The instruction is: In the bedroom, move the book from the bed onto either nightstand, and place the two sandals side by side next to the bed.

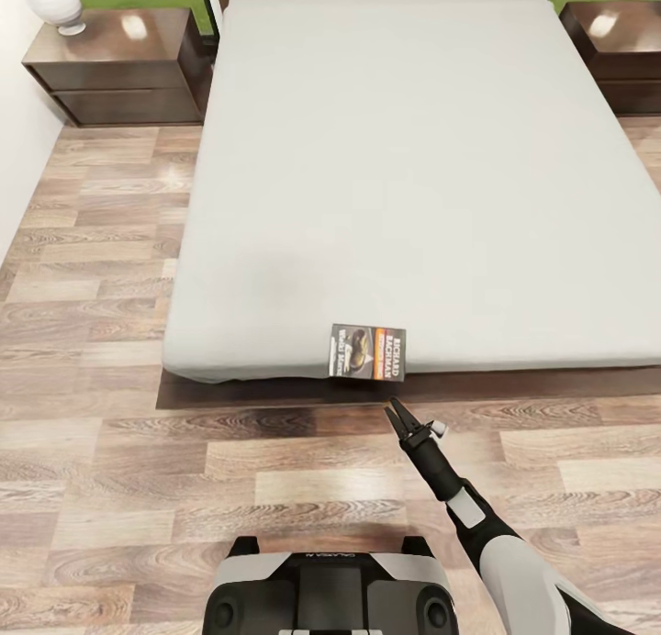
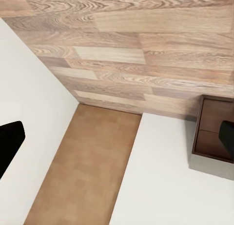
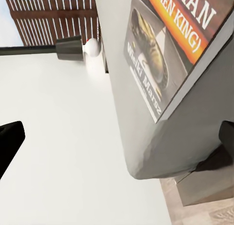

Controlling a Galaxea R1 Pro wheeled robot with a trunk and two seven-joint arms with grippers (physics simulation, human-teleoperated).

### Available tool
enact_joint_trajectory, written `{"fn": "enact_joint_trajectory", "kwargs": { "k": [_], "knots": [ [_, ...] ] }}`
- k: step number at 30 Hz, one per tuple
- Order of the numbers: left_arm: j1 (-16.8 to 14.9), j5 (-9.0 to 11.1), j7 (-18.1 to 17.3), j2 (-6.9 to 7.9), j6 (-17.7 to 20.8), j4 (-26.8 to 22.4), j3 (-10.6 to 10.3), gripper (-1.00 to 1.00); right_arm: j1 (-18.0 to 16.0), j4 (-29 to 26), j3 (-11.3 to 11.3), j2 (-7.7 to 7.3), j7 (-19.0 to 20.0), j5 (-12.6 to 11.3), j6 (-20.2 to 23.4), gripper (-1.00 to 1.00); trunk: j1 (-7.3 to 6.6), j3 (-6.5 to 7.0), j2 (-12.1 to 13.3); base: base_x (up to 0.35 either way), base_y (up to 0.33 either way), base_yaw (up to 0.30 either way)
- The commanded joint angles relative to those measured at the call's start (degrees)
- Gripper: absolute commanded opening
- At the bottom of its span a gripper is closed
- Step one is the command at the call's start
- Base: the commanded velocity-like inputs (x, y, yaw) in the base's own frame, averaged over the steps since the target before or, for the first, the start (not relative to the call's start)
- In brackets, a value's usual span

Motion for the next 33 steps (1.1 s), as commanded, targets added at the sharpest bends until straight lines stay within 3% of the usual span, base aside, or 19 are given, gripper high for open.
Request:
{"fn": "enact_joint_trajectory", "kwargs": {
  "k": [1, 25, 33],
  "knots": [
    [0.0, 0.4, 0.1, -0.01, -0.2, 0.1, -0.5, 1.0, 0.0, 0.0, 0.1, -0.02, 0.1, -0.4, 0.6, 1.0, 0.01, -0.02, 0.0, 0.05, 0.012, 0.0],
    [0.1, 0.5, -0.1, 0.07, -0.1, 0.1, -0.4, 1.0, 0.0, 0.0, 0.2, -0.85, 0.1, -0.3, 0.6, 1.0, 0.01, -0.02, 0.0, 0.008, 0.002, 0.0],
    [0.7, 0.6, -0.1, 0.09, -0.1, 0.1, -0.4, 1.0, 0.0, 0.0, 0.3, -0.88, 0.1, -0.3, 0.6, 1.0, 1.77, -1.46, -3.2, 0.0, 0.0, 0.0]
  ]
}}
